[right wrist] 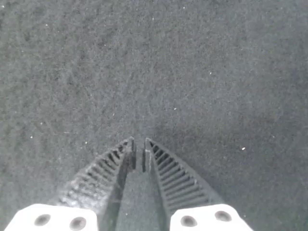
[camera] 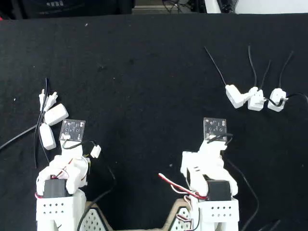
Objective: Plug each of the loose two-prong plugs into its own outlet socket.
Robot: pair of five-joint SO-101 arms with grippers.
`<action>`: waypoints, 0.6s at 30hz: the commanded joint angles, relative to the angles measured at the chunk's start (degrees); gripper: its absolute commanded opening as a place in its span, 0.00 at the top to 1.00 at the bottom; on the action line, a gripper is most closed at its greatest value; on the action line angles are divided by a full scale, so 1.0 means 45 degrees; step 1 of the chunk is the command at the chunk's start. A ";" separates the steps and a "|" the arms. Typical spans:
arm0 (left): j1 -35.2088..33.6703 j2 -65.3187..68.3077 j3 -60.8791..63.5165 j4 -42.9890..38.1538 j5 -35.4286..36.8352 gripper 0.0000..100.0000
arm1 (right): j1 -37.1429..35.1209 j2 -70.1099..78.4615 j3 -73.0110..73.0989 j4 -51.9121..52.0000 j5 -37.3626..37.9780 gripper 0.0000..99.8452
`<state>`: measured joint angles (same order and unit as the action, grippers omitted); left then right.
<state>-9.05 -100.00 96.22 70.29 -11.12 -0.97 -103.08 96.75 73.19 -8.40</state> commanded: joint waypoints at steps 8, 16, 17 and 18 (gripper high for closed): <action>0.0127 0.0000 0.0283 0.0059 -0.0117 0.94 | -0.0117 -0.0635 -0.0029 0.0078 -0.0078 0.96; 0.0127 0.0000 0.0283 0.0059 -0.0117 0.94 | -0.0117 -0.0635 -0.0029 0.0078 -0.0078 0.96; 0.0127 0.0000 0.0283 0.0059 -0.0117 0.94 | -0.0117 -0.0635 -0.0029 0.0078 -0.0078 0.96; 0.0127 0.0000 0.0283 0.0059 -0.0117 0.94 | -0.0117 -0.0635 -0.0029 0.0078 -0.0078 0.96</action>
